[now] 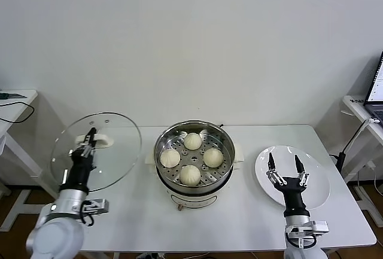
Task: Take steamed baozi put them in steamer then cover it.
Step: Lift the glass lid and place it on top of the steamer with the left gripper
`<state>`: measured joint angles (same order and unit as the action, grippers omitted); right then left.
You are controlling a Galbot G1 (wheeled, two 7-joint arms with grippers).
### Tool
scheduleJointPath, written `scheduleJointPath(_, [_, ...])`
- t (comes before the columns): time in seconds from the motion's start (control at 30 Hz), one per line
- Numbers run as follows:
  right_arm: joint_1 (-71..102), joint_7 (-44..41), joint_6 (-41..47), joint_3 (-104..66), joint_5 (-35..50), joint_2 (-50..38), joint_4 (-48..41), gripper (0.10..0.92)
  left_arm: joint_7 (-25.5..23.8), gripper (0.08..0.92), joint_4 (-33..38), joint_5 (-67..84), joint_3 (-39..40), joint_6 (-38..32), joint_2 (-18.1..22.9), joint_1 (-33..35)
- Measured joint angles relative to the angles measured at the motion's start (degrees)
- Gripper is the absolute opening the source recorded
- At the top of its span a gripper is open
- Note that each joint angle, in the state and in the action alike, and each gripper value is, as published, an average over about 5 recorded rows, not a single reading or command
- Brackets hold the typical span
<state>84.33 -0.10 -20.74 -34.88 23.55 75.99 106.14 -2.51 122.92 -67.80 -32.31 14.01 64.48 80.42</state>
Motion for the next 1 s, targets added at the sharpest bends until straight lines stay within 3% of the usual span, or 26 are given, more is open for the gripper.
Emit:
scheduleJointPath(0.53, [0.6,0.0,-0.1,-2.1,-0.3,1.4,0.5,0.823,-9.4,0.188,1.7,-5.0,25.3,16.3,-2.4,-14.7])
scheduleJointPath(1.0, [0.5,0.0,-0.1,-2.4,-1.2,2.6,0.4,0.823,-14.5,0.188,-2.7,-9.8,40.5,25.4,1.6,-24.9])
